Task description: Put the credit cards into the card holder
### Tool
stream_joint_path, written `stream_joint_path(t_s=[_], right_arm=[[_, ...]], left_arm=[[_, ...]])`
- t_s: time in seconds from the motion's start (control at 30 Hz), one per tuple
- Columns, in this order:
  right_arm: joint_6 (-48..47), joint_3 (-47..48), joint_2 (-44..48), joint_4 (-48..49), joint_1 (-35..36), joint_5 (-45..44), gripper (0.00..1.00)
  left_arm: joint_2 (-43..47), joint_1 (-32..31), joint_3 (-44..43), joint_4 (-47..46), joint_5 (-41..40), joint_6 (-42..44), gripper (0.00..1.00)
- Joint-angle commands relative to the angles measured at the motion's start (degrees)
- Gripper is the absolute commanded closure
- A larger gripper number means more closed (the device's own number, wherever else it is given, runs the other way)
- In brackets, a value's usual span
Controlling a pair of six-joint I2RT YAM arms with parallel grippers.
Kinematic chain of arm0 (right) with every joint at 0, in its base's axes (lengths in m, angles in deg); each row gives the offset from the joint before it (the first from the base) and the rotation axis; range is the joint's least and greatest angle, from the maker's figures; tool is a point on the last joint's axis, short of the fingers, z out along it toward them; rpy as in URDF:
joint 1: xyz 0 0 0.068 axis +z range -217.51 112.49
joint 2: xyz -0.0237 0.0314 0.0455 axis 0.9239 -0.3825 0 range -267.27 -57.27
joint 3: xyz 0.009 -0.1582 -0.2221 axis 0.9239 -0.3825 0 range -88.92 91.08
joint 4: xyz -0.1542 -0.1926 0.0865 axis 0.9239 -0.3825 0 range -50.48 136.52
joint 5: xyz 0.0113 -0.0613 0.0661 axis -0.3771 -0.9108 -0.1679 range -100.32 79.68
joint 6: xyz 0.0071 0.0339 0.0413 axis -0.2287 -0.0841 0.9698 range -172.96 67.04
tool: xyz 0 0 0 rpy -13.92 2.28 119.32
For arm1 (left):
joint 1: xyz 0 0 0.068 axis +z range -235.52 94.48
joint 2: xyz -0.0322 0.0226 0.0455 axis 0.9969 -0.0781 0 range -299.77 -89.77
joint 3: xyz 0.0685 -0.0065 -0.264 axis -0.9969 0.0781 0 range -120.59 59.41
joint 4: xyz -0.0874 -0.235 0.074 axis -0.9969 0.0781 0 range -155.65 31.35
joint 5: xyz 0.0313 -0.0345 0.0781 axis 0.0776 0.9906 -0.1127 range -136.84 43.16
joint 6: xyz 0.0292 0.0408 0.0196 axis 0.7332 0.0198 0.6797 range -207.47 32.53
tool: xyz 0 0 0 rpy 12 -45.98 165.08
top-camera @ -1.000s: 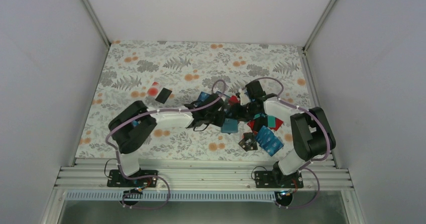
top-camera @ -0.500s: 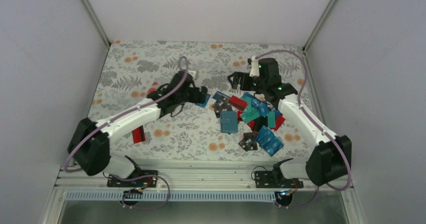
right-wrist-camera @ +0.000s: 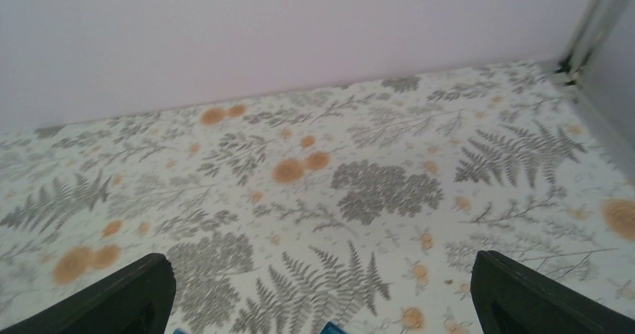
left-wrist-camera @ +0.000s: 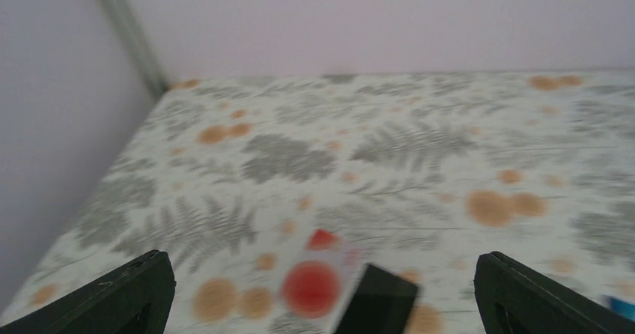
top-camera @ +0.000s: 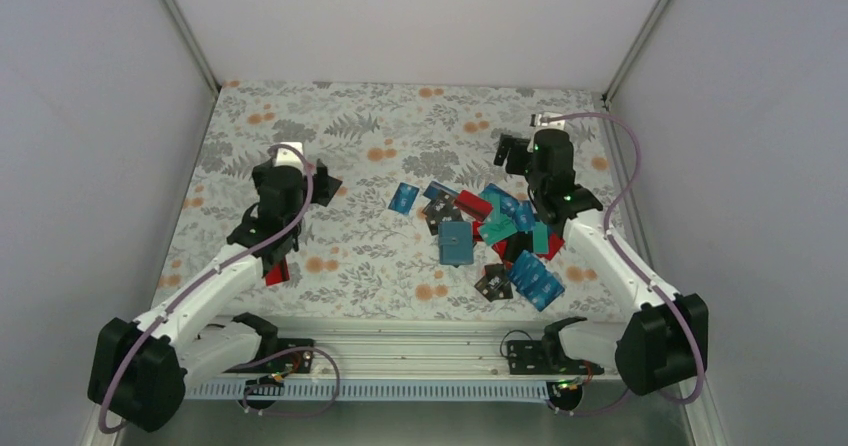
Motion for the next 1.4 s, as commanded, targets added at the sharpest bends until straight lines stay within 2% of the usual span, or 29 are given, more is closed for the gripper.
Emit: stream_joint_path(t_s=[0.0,0.1,0.2,0.27,0.43,0.53,0.6,0.63,0.77,0.87,1.0,1.07,1.17,1.27,1.33,1.37], right_arm=[[-3.2,-2.2,-2.9,8.0,-1.4,-7.6,0.0],[-5.3,-9.3,-2.6,16.5,-3.2,-6.5,0.0],[-5.9,-11.4,-3.7,18.3,-3.9,-12.4,0.0],[-7.1,-14.7,-3.7,23.8,-4.3,-16.9,0.0],[-7.5,-17.8,-10.0,30.9,-7.2,-17.8,0.01],[-8.0,-20.3,-14.0,37.1,-8.3,-13.6,0.0],[-9.7,-22.0,-16.6,41.6,-9.1,-11.1,0.0],[-10.4,-21.1,-17.3,40.8,-9.8,-8.2,0.0],[-11.5,-25.3,-15.8,51.5,-13.4,3.0,0.0],[-10.5,-24.2,-16.7,50.6,-17.3,9.0,0.0],[-10.8,-25.5,-16.3,53.6,-19.6,12.2,0.0],[-10.5,-27.9,-17.1,60.3,-21.2,12.8,0.0],[-11.8,-25.4,-19.0,57.2,-20.5,13.2,0.0],[-12.8,-27.2,-18.2,60.0,-20.1,14.0,0.0],[-14.1,-33.8,-17.9,68.3,-19.2,15.1,0.0],[-15.0,-36.2,-19.0,76.9,-18.4,13.9,0.0]], left_arm=[[-0.7,5.5,4.7,-9.2,-6.1,4.4,0.0],[-1.8,8.6,9.3,-15.8,-4.0,4.6,0.0],[-4.2,10.8,13.0,-22.2,-3.6,5.8,0.02],[-6.0,11.7,14.4,-26.2,-4.5,6.5,0.03],[-11.1,13.2,18.8,-39.0,-3.6,10.8,0.03],[-15.5,16.1,22.4,-48.6,-0.1,10.9,0.03],[-16.4,18.1,21.7,-48.3,3.0,10.8,0.05],[-16.9,18.8,22.9,-52.4,4.5,11.7,0.05],[-19.4,22.7,22.9,-57.8,12.4,10.4,0.05],[-22.5,23.4,22.1,-61.5,15.3,11.4,0.06],[-32.2,24.2,24.7,-77.1,15.5,12.5,0.01],[-30.5,24.4,23.7,-71.1,15.9,11.2,0.01],[-30.8,24.3,23.8,-72.0,15.5,11.4,0.0],[-31.0,24.1,23.7,-72.5,15.2,11.7,0.0],[-30.9,24.1,23.7,-72.3,15.1,11.7,0.0],[-31.0,24.1,23.8,-72.6,15.1,11.8,0.0]])
